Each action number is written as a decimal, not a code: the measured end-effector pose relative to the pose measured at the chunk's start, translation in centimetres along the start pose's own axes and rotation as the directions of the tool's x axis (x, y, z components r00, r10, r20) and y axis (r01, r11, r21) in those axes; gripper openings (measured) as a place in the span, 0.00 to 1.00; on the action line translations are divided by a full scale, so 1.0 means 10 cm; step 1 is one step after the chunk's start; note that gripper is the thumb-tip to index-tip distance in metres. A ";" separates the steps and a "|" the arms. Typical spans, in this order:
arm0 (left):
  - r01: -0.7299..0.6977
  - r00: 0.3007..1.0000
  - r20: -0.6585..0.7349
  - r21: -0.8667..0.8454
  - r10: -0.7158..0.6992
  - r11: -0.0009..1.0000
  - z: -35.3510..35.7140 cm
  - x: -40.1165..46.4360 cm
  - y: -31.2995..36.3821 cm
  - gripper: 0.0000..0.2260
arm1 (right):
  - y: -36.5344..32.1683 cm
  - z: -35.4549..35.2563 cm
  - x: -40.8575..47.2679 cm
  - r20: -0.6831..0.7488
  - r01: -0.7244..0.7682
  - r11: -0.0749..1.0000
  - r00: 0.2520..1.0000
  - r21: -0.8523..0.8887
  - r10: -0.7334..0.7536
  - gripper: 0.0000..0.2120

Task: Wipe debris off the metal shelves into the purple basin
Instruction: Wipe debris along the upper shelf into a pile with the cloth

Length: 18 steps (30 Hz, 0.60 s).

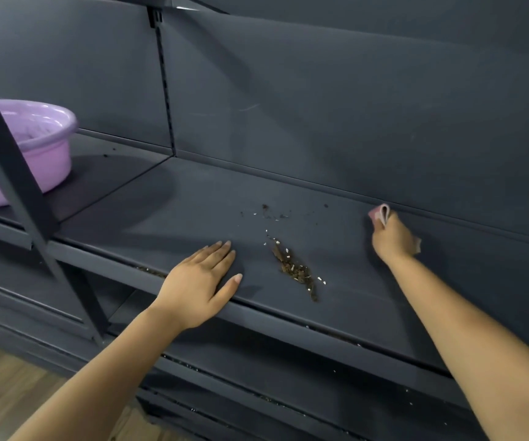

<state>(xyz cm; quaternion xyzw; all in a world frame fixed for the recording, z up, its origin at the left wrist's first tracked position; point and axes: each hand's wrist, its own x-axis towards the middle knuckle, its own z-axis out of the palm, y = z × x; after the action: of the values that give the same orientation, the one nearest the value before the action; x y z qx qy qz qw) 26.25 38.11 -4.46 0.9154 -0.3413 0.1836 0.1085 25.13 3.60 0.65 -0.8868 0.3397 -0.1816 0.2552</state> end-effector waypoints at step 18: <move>-0.059 0.998 0.003 0.058 0.059 0.997 0.00 -0.01 -0.04 0.32 | -1.11 0.63 0.22 0.395 0.239 0.944 0.863 0.228 -0.314 0.23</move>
<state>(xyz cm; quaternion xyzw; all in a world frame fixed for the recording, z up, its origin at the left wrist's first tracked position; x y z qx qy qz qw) 26.43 38.42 -4.48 0.9079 -0.3626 0.1960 0.0760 35.50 11.23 2.29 -0.9191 0.1278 -0.0469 0.3697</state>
